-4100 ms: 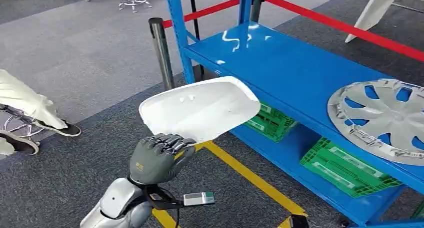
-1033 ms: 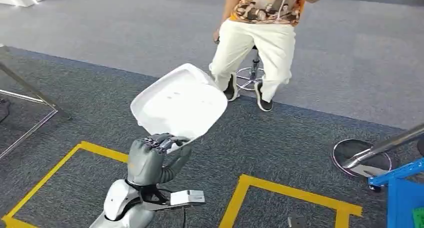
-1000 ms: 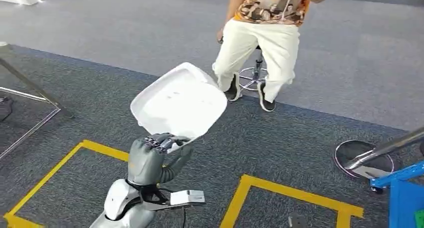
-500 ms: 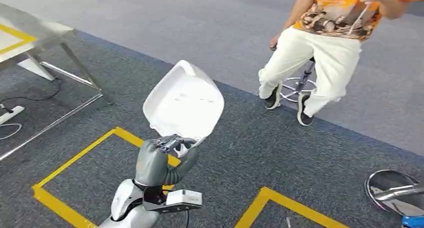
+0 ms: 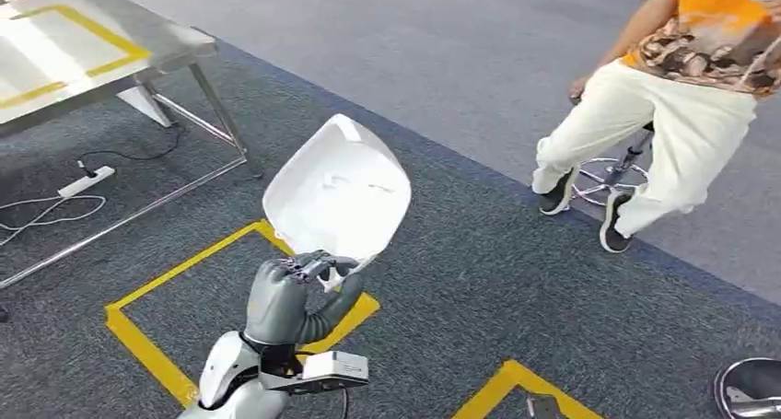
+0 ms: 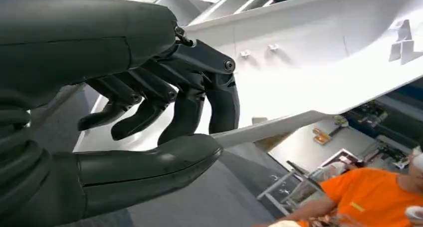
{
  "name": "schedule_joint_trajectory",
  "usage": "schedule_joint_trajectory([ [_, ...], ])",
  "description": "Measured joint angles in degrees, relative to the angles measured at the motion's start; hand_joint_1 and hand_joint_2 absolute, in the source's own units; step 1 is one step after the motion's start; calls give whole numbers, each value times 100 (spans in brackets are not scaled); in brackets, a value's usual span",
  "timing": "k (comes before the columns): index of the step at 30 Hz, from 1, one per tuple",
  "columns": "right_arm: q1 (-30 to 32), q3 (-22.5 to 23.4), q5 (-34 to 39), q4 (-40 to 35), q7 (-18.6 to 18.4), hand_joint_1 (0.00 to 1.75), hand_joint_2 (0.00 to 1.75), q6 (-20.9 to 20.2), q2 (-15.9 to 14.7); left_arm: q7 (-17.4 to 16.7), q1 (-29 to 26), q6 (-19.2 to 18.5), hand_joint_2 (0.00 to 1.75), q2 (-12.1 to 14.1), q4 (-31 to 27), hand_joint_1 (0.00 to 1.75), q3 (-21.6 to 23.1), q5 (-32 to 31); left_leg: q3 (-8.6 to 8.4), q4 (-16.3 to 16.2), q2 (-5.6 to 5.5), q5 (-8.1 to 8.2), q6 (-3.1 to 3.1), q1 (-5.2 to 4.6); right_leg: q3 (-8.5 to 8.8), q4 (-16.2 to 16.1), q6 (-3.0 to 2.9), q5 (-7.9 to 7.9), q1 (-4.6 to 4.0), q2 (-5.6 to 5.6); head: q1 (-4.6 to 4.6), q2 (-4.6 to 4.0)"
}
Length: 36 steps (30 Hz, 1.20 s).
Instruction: Take the parts from the cabinet and place them on the table.
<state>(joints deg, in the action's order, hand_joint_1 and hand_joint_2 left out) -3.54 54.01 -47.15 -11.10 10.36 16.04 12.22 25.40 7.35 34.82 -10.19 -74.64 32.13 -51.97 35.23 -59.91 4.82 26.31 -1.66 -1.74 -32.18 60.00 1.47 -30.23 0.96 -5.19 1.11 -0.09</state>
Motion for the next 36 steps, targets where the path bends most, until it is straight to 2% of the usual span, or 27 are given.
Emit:
schedule_joint_trajectory([
  [3,-32,9,-22,0,-24,0,0,-2,0,-46,-10,-4,175,20,2,175,0,-24,13,52,-211,-9,-50,-4,106,-100,81,-11,-10,-224,-4,0],
  [4,-38,11,-35,0,-37,0,0,-7,2,-61,-21,-2,175,17,4,175,0,-29,-116,190,-295,-82,-67,89,110,-106,113,-57,12,-183,-9,0],
  [5,-40,11,-50,0,-37,0,0,-15,2,-66,-6,2,175,18,7,175,-2,-35,-162,240,-348,-95,-85,94,75,29,132,-129,15,147,-31,-2],
  [6,-39,11,-52,0,-48,0,0,-22,2,-81,23,2,175,13,13,175,2,-55,-161,241,-406,-101,-104,105,-105,375,131,-292,14,347,-44,0],
  [8,-20,15,-63,0,-79,0,0,-31,2,-81,22,11,175,11,28,175,22,-90,-166,238,-555,-85,-131,109,-640,1307,167,-643,18,486,-74,0],
  [9,-10,15,-72,0,-87,0,0,-37,0,-88,13,26,175,15,42,175,24,-125,-168,234,-634,-81,-134,108,-831,1567,181,-671,16,501,-72,-2],
  [10,4,18,-76,0,-92,0,0,-46,0,-90,5,42,175,18,57,175,24,-158,-176,230,-727,-74,-129,109,-918,1567,191,-534,16,507,-87,0],
  [11,8,18,-79,0,-94,0,0,-48,0,-92,2,50,175,20,68,175,22,-177,-191,223,-820,-62,-115,114,-855,1300,199,-277,23,512,-92,0],
  [12,4,20,-83,-2,-94,0,0,-48,-7,-96,3,63,175,20,72,175,24,-193,-207,201,-906,-39,-92,127,-682,834,201,44,35,536,-87,0],
  [13,-1,20,-85,-2,-94,0,0,-52,-11,-96,5,52,175,20,72,175,24,-179,-217,164,-975,-1,-63,143,-475,327,215,331,55,654,-94,0],
  [14,1,22,-85,0,-98,0,0,-61,-11,-96,5,3,175,20,74,175,26,-95,-202,124,-1020,41,-24,153,-351,40,225,363,92,916,-96,0],
  [15,0,22,-87,0,-105,0,0,-70,-9,-96,16,-55,175,20,74,175,26,-2,-146,27,-1098,86,13,125,-219,-102,190,265,115,1018,-105,0],
  [18,-17,24,-94,0,-133,0,0,-70,-9,-77,-5,-122,175,37,74,175,28,111,-112,71,-1247,48,85,168,-238,-40,89,264,61,852,-116,0],
  [19,-15,28,-96,0,-135,0,0,-72,2,-74,-6,-122,175,46,74,175,28,137,-110,45,-1211,85,104,160,-205,-77,50,272,104,768,-111,0],
  [20,-16,31,-96,0,-136,0,0,-79,0,-68,7,-120,175,48,74,175,28,142,-76,-73,-867,148,153,119,-164,-89,13,254,99,711,-74,0],
  [21,-12,31,-96,0,-138,0,0,-77,0,-68,23,-118,175,50,74,175,28,120,72,-367,-669,303,194,135,-138,-93,-25,230,93,638,-24,0],
  [23,6,33,-94,0,-146,0,0,-87,0,-68,32,-116,175,59,74,175,31,41,556,-1289,-560,681,239,181,-102,-92,-63,187,72,463,-26,0],
  [24,9,35,-96,0,-151,0,0,-87,-2,-70,24,-116,175,74,77,175,31,37,753,-1631,-549,759,252,196,-89,-91,-63,168,68,379,-26,0],
  [25,9,37,-98,0,-151,0,0,-87,-4,-70,19,-118,175,87,77,175,31,35,808,-1685,-543,692,256,203,-67,-91,-57,150,65,311,-24,0],
  [26,4,39,-101,0,-153,0,0,-87,-2,-70,17,-116,175,94,77,175,31,33,743,-1516,-534,512,246,203,-39,-91,-56,128,62,243,-26,0],
  [28,-6,39,-103,0,-153,0,0,-87,-2,-70,22,-109,175,94,77,175,31,28,284,-556,-422,-53,162,179,55,-95,-47,73,46,104,-24,0],
  [29,-6,39,-105,0,-153,0,0,-87,0,-70,31,-105,175,94,74,175,33,28,75,-119,-152,-208,80,124,87,-102,-38,50,43,58,-24,0],
  [30,-4,39,-105,0,-153,0,0,-90,2,-70,49,-105,175,94,74,175,33,28,18,2,128,-82,25,19,99,-90,12,15,-4,-8,-33,0],
  [31,-6,39,-105,0,-151,0,0,-92,0,-68,65,-101,175,90,74,175,39,28,17,35,76,-69,7,15,96,-102,36,6,3,-52,-8,0],
  [33,-21,42,-107,0,-151,0,0,-94,0,-68,51,-101,175,96,74,175,39,28,50,57,-93,-58,-24,7,160,-158,91,-10,-1,-234,-28,0],
  [34,-34,44,-114,0,-151,0,0,-94,0,-68,54,-98,175,96,72,175,39,28,-1,130,-200,-84,-58,34,218,-182,142,-42,-17,-311,-28,0],
  [36,-38,42,-129,0,-144,0,0,-103,0,-70,75,-90,175,90,66,175,41,26,-56,194,-326,-129,-117,106,31,160,180,-242,20,288,-68,0],
])
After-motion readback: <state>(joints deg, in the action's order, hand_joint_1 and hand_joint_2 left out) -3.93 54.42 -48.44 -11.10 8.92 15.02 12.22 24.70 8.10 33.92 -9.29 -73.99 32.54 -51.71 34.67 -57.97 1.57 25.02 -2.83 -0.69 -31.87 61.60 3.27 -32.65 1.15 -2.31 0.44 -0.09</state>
